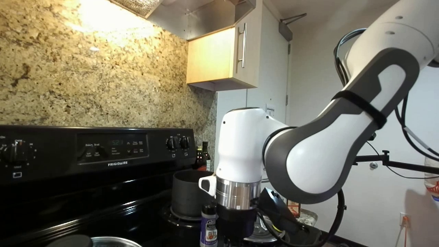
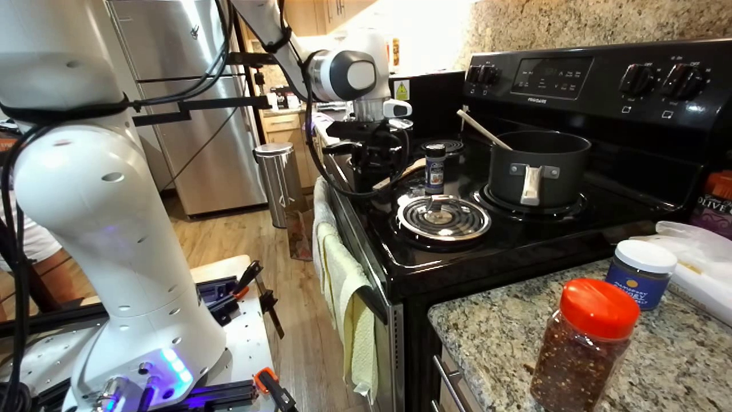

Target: Take the wooden spoon from the stove and put it in the pot

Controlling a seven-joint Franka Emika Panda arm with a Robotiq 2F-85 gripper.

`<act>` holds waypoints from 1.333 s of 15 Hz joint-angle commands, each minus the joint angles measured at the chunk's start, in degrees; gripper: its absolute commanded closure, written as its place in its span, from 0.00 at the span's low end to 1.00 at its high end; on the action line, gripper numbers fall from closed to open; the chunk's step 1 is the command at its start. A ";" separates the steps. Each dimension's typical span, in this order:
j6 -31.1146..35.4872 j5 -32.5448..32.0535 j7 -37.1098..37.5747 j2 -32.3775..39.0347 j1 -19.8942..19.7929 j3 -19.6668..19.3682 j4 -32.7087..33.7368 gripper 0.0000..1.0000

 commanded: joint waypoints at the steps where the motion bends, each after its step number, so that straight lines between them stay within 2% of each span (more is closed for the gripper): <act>1: 2.43 0.64 -4.60 3.49 -1.08 -0.12 2.02 0.00; 2: 2.51 0.57 -4.89 4.08 -1.19 -0.18 2.40 0.25; 4: 2.10 0.45 -5.19 4.00 -1.10 -0.08 2.84 0.32; 13: 1.47 2.31 -6.14 3.37 -1.22 0.24 3.58 0.91; 16: 0.81 2.25 -6.08 2.17 -0.93 0.55 3.98 0.92; 18: 0.07 2.37 -6.39 1.39 -0.81 0.85 4.53 0.97; 20: -1.60 0.49 -4.87 -0.11 -0.46 1.04 5.20 0.93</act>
